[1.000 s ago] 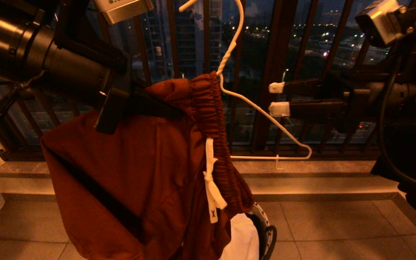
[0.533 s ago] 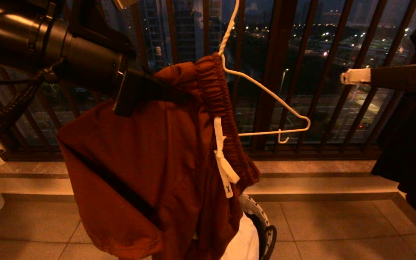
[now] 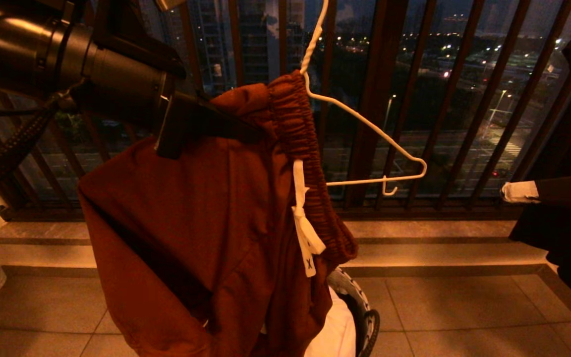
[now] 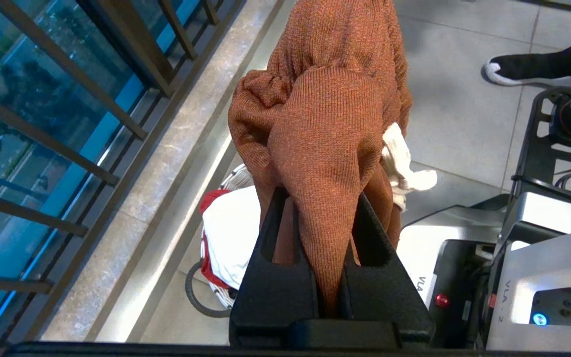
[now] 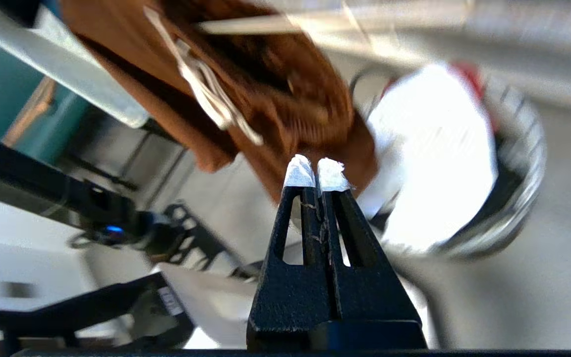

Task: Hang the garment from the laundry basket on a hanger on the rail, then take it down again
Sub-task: Hang the clothes on the clothes rack

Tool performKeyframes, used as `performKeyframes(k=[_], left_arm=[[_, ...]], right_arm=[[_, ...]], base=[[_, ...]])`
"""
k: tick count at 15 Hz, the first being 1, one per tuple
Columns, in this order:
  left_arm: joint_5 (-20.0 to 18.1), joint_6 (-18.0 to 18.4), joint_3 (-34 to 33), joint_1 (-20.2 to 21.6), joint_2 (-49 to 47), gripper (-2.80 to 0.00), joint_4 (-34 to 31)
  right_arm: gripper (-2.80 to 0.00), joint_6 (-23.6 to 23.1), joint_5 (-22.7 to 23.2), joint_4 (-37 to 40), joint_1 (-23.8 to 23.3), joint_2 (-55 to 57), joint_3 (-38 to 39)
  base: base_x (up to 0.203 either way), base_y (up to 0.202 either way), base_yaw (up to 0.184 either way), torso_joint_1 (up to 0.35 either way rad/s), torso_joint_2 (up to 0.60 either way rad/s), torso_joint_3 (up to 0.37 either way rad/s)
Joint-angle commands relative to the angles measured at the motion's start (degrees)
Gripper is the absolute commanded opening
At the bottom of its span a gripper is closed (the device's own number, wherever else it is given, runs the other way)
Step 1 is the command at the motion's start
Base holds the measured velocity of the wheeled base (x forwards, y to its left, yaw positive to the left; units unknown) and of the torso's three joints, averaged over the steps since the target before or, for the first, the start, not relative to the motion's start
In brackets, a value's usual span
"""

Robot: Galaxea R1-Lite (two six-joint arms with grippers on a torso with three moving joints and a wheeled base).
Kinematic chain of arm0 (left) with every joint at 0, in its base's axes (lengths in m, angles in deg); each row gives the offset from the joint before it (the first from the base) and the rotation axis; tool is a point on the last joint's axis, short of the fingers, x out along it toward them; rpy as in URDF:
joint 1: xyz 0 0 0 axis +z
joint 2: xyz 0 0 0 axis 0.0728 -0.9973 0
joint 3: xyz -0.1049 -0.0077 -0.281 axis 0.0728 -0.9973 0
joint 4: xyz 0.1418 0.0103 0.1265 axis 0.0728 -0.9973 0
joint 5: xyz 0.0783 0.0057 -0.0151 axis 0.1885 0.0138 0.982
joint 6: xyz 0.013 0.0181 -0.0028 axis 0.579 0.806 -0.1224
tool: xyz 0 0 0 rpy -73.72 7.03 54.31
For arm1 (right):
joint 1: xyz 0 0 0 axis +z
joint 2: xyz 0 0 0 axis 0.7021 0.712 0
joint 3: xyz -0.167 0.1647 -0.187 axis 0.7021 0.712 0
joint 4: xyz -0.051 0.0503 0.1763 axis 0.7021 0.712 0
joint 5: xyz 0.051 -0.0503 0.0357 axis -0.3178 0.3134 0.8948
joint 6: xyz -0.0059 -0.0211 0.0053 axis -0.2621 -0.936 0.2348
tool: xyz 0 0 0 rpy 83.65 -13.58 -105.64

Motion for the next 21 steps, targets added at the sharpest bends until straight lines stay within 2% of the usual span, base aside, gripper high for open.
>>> performKeyframes(k=[1, 3, 6, 8, 10, 13, 16, 21], left_arm=[[-0.2, 0.2, 0.2, 0.0, 0.5, -2.8, -0.2], [-0.3, 0.2, 0.2, 0.0, 0.9, -2.8, -0.2], [-0.3, 0.2, 0.2, -0.1, 1.7, -2.8, -0.2], [-0.4, 0.4, 0.1, -0.1, 2.3, -2.8, -0.2], [-0.5, 0.4, 0.2, -0.2, 2.6, -2.8, -0.2], [-0.5, 0.5, 0.1, -0.5, 2.9, -2.8, -0.2], [-0.5, 0.8, 0.2, -1.3, 2.8, -2.8, -0.2], [-0.4, 0.5, 0.1, -1.6, 2.6, -2.8, 3.0]], right_arm=[[-2.8, 1.6, 0.4, 0.0, 0.1, 1.2, 2.3], [-2.8, 2.9, 0.4, -1.4, 0.1, 3.2, 5.4], [-2.8, 9.7, 0.5, -8.7, 0.1, 6.1, 9.0], [-2.8, 12.3, 0.6, -14.8, 1.6, 8.0, 11.9], [-2.8, 17.3, 0.6, -19.4, 2.7, 10.3, 12.6], [-2.8, 18.9, 0.6, -23.8, 4.9, 13.9, 14.9], [-2.8, 19.8, 0.6, -24.1, 6.0, 15.5, 15.2], [-2.8, 26.5, 0.5, -32.7, 7.9, 17.6, 16.9]], base=[[0.0, 0.0, 0.0, 0.0, 0.0, 0.0], [0.0, 0.0, 0.0, 0.0, 0.0, 0.0], [0.0, 0.0, 0.0, 0.0, 0.0, 0.0], [0.0, 0.0, 0.0, 0.0, 0.0, 0.0], [0.0, 0.0, 0.0, 0.0, 0.0, 0.0], [0.0, 0.0, 0.0, 0.0, 0.0, 0.0], [0.0, 0.0, 0.0, 0.0, 0.0, 0.0], [0.0, 0.0, 0.0, 0.0, 0.0, 0.0]])
